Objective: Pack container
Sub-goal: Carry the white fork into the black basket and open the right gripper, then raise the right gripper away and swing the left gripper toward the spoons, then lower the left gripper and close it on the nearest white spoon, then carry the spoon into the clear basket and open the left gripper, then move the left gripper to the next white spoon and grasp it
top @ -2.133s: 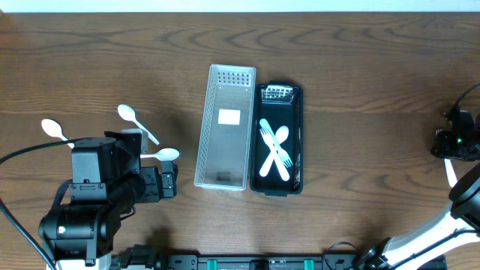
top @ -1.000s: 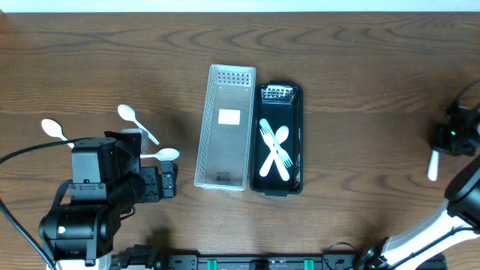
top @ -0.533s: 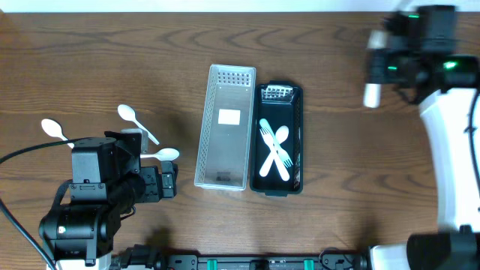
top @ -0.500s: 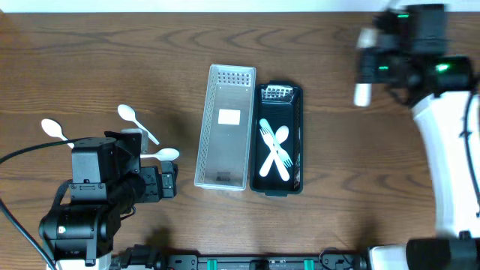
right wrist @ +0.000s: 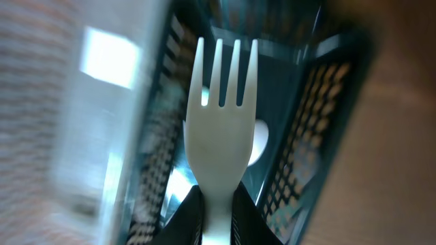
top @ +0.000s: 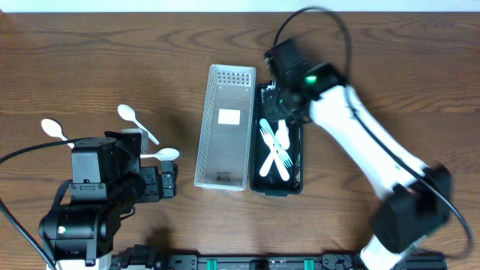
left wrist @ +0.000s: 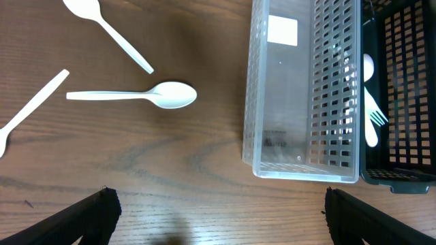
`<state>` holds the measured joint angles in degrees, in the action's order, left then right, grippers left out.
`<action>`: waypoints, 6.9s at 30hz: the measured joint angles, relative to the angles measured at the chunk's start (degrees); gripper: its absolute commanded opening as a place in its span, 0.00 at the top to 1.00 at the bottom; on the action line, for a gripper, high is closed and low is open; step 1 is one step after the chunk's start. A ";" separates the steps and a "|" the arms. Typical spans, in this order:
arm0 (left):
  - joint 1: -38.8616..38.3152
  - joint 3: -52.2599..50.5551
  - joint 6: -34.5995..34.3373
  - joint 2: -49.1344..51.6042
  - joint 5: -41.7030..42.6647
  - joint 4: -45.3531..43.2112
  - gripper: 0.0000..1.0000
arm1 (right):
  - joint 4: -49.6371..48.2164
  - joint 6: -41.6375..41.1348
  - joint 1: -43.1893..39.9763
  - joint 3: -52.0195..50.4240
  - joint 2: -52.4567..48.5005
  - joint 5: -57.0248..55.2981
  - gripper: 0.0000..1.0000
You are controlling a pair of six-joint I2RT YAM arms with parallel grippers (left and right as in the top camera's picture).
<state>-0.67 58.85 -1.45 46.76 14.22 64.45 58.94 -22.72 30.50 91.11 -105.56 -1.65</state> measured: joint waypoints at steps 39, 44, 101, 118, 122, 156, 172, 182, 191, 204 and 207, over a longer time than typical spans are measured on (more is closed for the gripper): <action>1.33 23.26 -54.03 25.55 -19.76 6.03 0.02 | 15.21 11.80 -18.73 8.55 19.26 -0.70 0.07; 1.33 19.43 -69.61 32.57 -19.78 4.44 0.02 | 18.38 12.81 -24.00 8.48 18.18 -0.61 0.07; 7.41 -7.65 -74.84 51.08 -3.98 -25.64 0.59 | 19.28 14.05 -28.48 8.46 18.18 1.70 0.07; 7.39 -7.65 -72.39 51.23 -2.62 -25.68 0.81 | 19.28 14.05 -28.48 8.46 18.18 1.70 0.07; 7.30 -7.52 -67.98 51.23 -3.61 -25.88 0.85 | 19.28 14.05 -28.48 8.46 18.18 1.70 0.07; -25.24 5.53 -2.91 23.50 -9.88 -24.52 0.94 | 19.28 14.08 -28.48 8.46 18.18 1.70 0.07; -29.24 5.49 2.69 45.51 -10.38 -27.91 0.22 | 19.28 14.08 -28.48 8.46 18.18 1.70 0.07; -28.04 10.62 0.28 32.02 -17.57 -23.80 0.02 | 19.28 14.08 -28.48 8.46 18.18 1.70 0.07; -5.73 13.27 -18.34 27.63 -26.08 -22.91 0.02 | 19.30 14.08 -28.48 8.46 18.18 1.70 0.07; 13.42 13.05 -27.47 52.52 -11.26 -25.11 0.02 | 19.65 14.08 -28.48 8.46 18.18 1.70 0.07; 14.38 13.00 -27.19 56.24 -9.09 -26.47 0.02 | 19.65 14.08 -28.48 8.46 18.16 1.70 0.07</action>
<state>13.72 71.85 -28.64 103.00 5.13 37.98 78.59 -8.64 2.02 99.57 -87.39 0.05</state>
